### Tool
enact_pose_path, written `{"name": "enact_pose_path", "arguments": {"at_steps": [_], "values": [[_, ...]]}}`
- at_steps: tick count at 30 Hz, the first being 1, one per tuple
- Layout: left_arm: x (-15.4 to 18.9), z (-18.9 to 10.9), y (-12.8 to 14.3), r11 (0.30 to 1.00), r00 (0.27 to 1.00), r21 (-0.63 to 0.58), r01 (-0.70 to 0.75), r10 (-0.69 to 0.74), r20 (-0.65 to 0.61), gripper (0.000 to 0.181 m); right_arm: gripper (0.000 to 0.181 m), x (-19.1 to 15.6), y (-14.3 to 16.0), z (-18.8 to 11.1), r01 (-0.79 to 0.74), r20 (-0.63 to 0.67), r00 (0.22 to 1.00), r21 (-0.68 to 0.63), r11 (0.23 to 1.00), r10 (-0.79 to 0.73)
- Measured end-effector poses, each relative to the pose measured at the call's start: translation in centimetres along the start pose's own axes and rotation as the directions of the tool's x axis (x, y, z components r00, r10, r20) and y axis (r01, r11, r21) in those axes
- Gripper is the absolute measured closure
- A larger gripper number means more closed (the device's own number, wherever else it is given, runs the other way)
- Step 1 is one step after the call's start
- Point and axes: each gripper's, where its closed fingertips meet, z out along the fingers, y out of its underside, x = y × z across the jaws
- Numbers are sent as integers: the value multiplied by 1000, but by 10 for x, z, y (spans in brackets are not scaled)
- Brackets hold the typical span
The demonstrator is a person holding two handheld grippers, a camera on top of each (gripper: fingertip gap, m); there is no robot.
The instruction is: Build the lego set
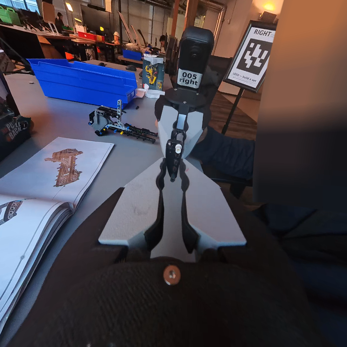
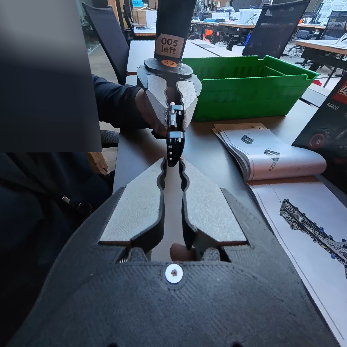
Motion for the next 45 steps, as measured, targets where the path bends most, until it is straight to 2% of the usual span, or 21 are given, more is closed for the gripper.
{"name": "enact_pose_path", "arguments": {"at_steps": [9,14,17,20,24,26,28,34,38,40,45], "values": [[-1,4,-1,999,1000,35,-9,8,29,171,174,2,1,-4,16,-17,1000,-1,1000,-16],[0,4,-2,994,996,61,90,-89,-31,171,174,0,-4,-7,-8,21,1000,47,999,7],[-2,4,0,998,999,33,52,-52,-4,171,174,1,-2,-6,-4,15,1000,41,999,3],[-4,4,2,1000,999,0,3,-3,36,162,174,0,-3,-7,-8,25,1000,47,999,7],[-1,7,11,998,1000,-60,10,-10,13,151,174,-1,-5,-6,5,19,1000,56,998,-6],[2,8,13,997,1000,-73,12,-12,-5,154,174,-3,-6,-6,10,28,1000,58,998,-11],[5,8,12,998,1000,-63,-11,10,-17,172,174,-4,-3,-3,21,28,999,39,999,-23],[6,7,11,999,999,-50,8,-10,-34,172,174,-5,-7,-3,35,16,999,53,998,-36],[7,10,15,997,1000,-76,1,-3,-30,164,174,-6,-8,-3,47,13,999,56,997,-48],[10,10,15,997,999,-74,-7,4,-45,173,174,-8,-8,-2,46,24,999,56,997,-48],[12,8,12,998,998,-51,-25,22,-55,173,174,-9,-9,0,57,15,998,54,997,-58]]}}
